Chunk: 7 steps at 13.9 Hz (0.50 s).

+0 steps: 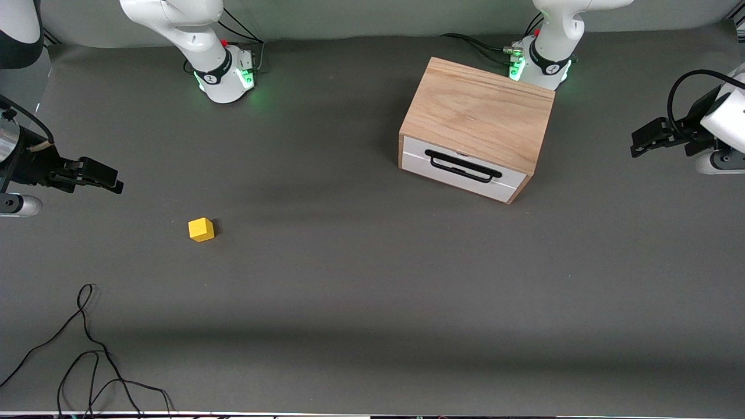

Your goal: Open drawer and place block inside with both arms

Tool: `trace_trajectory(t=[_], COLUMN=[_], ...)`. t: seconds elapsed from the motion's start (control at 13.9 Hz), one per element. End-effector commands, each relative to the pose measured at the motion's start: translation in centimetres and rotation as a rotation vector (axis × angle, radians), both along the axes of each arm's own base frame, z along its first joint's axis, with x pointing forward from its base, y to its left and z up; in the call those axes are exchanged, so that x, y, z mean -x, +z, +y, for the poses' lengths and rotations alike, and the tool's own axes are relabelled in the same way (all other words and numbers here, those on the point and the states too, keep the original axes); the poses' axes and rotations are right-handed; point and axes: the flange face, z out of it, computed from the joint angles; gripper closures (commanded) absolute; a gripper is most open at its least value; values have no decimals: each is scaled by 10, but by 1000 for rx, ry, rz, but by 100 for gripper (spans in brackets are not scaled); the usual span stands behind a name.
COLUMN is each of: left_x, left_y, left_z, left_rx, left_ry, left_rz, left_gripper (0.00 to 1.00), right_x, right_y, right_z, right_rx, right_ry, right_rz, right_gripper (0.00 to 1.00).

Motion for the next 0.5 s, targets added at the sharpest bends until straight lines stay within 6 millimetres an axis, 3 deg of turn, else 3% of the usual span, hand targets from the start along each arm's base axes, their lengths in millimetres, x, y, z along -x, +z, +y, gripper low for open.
trace_trajectory(t=[0.0,0.43], left_x=[-2,-2], left_y=[4,2], left_z=[1,-6], left_rx=[-6,-9], left_ry=[-18,-25], left_rz=[-1,4], left_gripper=[0,0], right_x=[-2,-2], right_y=[7,7], right_z=[-1,-1], right_rx=[1,-1], right_ry=[14,15], right_rz=[-3,-3], right_gripper=[0,0])
